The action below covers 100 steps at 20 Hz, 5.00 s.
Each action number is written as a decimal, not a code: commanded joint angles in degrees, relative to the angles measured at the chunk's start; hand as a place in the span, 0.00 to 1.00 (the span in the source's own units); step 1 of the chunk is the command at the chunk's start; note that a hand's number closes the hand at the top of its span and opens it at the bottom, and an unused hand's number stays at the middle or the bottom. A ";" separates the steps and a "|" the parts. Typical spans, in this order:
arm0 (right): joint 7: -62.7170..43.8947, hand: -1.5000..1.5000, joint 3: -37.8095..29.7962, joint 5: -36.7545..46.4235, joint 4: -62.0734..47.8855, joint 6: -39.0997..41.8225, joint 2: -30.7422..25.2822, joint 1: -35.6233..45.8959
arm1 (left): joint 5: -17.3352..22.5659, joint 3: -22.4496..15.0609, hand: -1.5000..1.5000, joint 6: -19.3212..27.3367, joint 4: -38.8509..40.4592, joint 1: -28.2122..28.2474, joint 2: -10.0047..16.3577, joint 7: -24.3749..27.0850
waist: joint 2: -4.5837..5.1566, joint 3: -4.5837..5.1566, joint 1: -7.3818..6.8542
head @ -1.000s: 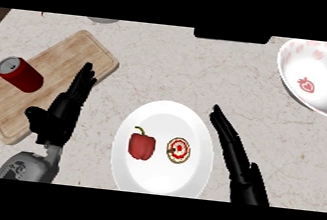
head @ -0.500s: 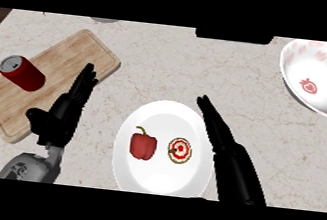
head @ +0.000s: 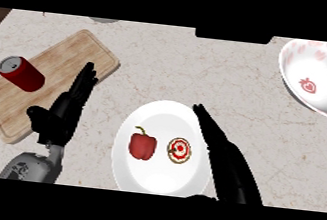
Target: Pick the cupcake from the plate and place it in the bowl
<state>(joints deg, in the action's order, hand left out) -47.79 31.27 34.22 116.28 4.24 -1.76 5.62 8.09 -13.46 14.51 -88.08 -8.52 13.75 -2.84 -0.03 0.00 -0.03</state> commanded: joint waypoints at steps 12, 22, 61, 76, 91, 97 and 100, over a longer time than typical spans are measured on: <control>13.16 0.00 -0.82 -5.55 1.45 -3.95 0.17 -9.81 | -3.23 4.18 0.50 -5.28 -0.98 3.15 -2.76 0.99 | -0.02 -0.01 0.05; 13.93 0.00 0.16 -8.22 -5.02 -8.26 1.72 -7.87 | -7.60 5.25 0.50 -5.36 -1.60 1.47 -6.23 -1.98 | -0.01 -0.01 0.02; 37.58 1.00 -2.79 -12.45 -16.65 2.90 -12.38 -5.63 | -10.11 9.60 0.50 -9.57 0.47 -0.16 -9.49 -1.07 | -0.07 0.00 0.79; 64.32 1.00 -32.78 -37.86 4.91 13.55 -31.09 -17.69 | -10.20 10.22 0.50 -9.00 -1.86 1.69 -9.23 -3.71 | -0.38 0.04 1.77; 27.48 1.00 -50.03 -53.50 8.72 10.41 -41.68 6.54 | -9.63 11.70 0.50 -10.72 1.19 -2.69 -9.26 -3.22 | 0.04 0.06 -0.02; 25.66 1.00 -44.73 -46.57 -4.36 9.16 -42.57 18.87 | -10.24 11.48 0.50 -11.66 -0.26 -1.06 -8.52 -2.75 | 0.11 0.03 -0.66; 31.33 1.00 -46.97 -46.12 -12.78 14.25 -43.94 18.38 | -13.95 7.36 0.50 -7.45 -0.44 1.30 -13.18 -1.07 | 0.16 -0.01 -0.60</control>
<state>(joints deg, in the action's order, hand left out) -20.24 -14.95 -13.94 112.24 15.15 -44.32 21.75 -3.20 -3.55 4.52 -87.93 -8.58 3.11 -4.48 0.06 0.06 -0.52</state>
